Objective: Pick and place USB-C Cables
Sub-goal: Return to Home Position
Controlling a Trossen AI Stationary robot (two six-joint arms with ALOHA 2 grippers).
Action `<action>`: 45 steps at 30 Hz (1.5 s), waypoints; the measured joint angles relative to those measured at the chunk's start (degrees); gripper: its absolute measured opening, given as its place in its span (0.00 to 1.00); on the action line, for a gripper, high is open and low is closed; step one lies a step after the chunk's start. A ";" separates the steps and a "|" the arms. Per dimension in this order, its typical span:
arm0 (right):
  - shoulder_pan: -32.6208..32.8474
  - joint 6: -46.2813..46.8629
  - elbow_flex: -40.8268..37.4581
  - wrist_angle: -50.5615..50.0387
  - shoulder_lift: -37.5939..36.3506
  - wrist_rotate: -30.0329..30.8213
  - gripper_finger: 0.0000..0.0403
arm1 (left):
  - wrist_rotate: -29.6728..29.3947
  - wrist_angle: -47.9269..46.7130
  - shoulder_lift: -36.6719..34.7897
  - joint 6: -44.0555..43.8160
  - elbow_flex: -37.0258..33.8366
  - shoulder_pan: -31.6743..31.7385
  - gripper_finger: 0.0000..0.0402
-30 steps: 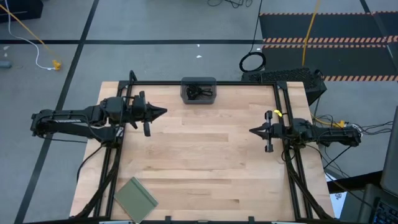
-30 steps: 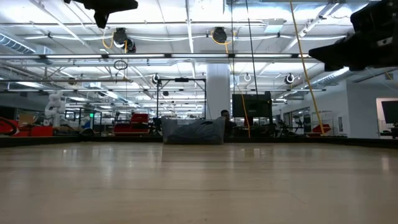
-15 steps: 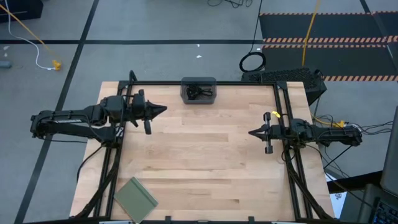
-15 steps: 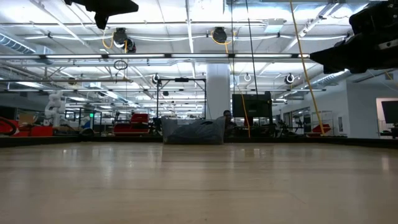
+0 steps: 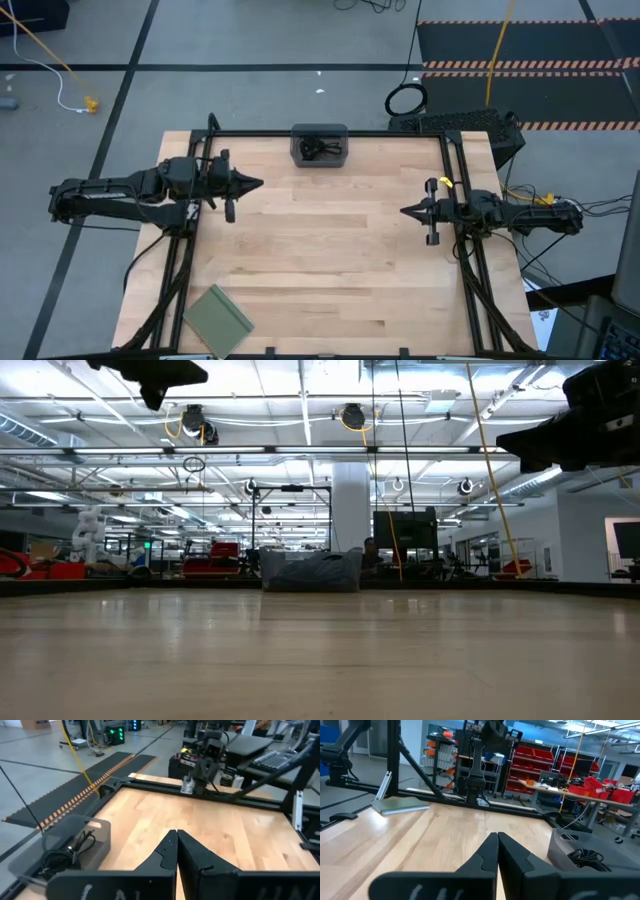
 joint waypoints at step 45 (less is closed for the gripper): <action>0.00 0.01 0.00 0.42 -0.01 -0.24 0.00 | 3.35 24.39 -33.08 1.61 -39.83 -8.43 0.00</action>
